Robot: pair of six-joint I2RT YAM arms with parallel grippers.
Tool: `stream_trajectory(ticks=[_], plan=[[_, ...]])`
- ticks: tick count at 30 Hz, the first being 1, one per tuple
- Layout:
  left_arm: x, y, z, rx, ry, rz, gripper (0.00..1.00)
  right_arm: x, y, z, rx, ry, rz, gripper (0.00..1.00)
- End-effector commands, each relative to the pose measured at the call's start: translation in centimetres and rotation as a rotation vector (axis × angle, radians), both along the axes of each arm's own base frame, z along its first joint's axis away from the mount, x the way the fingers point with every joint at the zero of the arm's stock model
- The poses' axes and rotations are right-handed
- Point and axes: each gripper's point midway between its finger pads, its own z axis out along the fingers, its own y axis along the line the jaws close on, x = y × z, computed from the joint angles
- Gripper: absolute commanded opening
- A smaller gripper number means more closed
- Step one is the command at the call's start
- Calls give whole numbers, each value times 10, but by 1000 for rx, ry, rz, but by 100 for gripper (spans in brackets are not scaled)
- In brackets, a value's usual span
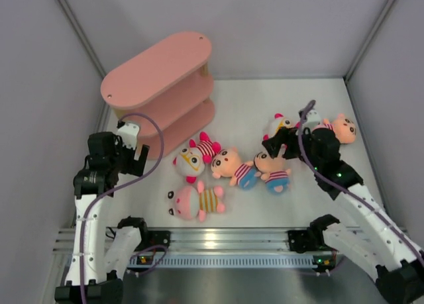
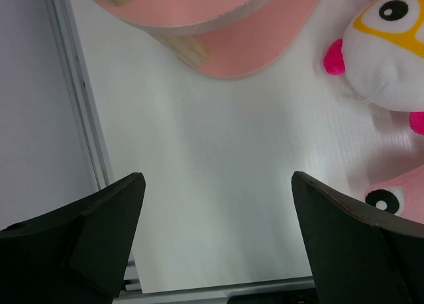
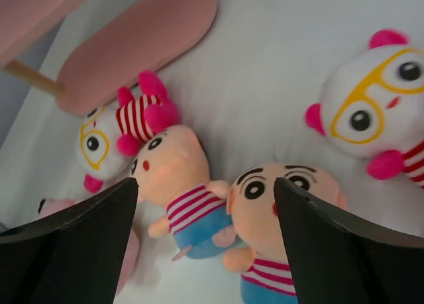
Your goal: Place and organize the stuffed toys onto the shelf
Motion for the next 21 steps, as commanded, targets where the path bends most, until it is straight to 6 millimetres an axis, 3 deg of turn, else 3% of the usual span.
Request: stream_trajectory(ticks=[1,2,4,8,12,19,21], plan=[[-15,-3,8,-26,25,12,99,-18,68,-7,66,82,267,83],[-17,-4,9,-28,26,9,99,-33,91,-14,37,96,336,82],[-19,-5,6,-28,33,5,99,-42,116,-34,16,157,399,82],[-20,-4,-1,-26,53,7,99,-88,172,-67,9,257,621,83],[-21,-5,-3,-26,59,-1,99,-102,194,-111,-66,360,681,86],[-21,-4,-4,-24,59,3,99,-107,217,-140,-92,422,739,80],[-21,-5,-6,-24,67,-4,99,-111,222,-143,-91,435,743,70]])
